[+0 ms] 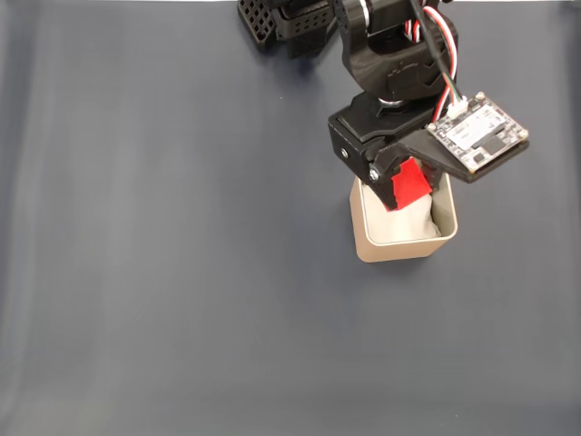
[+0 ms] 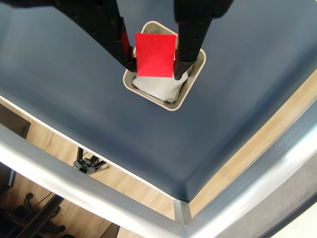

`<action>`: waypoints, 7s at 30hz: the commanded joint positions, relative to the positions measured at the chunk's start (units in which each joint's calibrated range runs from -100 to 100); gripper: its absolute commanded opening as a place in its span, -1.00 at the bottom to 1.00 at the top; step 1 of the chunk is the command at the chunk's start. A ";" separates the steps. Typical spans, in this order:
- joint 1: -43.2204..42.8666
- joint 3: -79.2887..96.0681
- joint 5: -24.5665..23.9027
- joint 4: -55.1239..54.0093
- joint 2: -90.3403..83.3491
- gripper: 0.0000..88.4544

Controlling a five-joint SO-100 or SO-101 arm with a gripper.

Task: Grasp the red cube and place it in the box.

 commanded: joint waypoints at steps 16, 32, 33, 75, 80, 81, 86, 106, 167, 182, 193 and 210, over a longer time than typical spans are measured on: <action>-0.59 -3.72 -0.10 -0.37 -2.24 -1.00; -1.52 -3.63 -0.24 0.94 -4.14 -1.00; -1.52 -3.63 -0.24 1.11 -4.23 -1.00; 1.54 -3.27 -3.17 -1.85 -4.06 0.14; 1.61 -3.27 -3.27 -2.01 -4.06 0.15; 1.61 -3.27 -3.27 -2.10 -4.14 0.15; 1.61 -3.27 -3.47 -2.18 -4.23 0.15; 7.29 0.83 -4.98 -4.06 -7.09 -1.00; 21.49 80.96 -4.84 -8.91 -68.53 -1.00; 19.21 85.34 -5.86 0.61 -73.12 -1.00; 19.36 85.34 -5.57 12.68 -73.21 -0.99; 19.50 85.34 -6.64 12.60 -73.21 -0.99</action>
